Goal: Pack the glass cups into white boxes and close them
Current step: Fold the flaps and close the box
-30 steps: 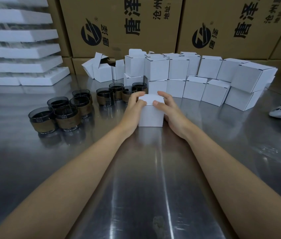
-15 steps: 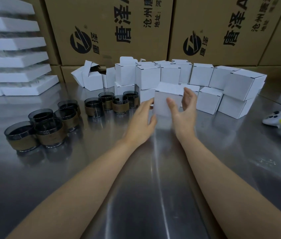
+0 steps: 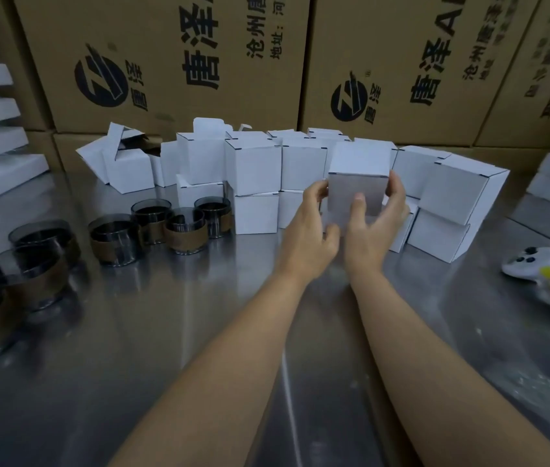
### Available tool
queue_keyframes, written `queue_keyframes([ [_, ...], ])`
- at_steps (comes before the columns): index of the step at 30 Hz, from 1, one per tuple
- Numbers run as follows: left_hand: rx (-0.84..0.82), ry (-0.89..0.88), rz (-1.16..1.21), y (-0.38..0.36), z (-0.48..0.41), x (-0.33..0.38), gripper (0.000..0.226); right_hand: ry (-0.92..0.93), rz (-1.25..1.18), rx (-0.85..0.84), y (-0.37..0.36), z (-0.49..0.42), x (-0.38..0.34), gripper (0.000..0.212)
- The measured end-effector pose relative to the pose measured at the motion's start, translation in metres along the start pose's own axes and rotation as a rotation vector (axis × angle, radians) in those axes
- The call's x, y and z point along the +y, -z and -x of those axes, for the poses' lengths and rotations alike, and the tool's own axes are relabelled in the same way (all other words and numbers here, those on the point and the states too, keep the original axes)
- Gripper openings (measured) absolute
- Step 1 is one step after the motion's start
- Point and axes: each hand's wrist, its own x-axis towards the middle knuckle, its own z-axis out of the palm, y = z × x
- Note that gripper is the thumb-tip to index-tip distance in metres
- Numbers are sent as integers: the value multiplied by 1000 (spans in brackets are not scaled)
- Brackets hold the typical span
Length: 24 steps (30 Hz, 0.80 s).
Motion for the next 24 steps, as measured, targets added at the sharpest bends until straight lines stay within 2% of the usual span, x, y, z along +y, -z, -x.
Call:
queue_keyframes([
  [5,10,-119,-154,-9,-16,-15,65,18,92,10,-8,-11,14,59],
  [8,25,-151,-243,-12,-24,-22,66,56,147,29,-15,-19,22,55],
  [13,-1,-66,-131,-16,-29,-26,76,90,211,77,-24,-24,32,52],
  [15,15,-79,-158,-17,-29,-25,67,116,250,98,-27,-25,34,47],
  [18,57,-135,-348,-17,-30,-24,46,172,438,83,-28,-27,37,26],
  [20,55,-133,-407,-16,-28,-23,44,174,549,54,-27,-26,38,18],
  [24,88,-77,-368,-8,-19,-17,46,164,575,12,-22,-12,23,29],
])
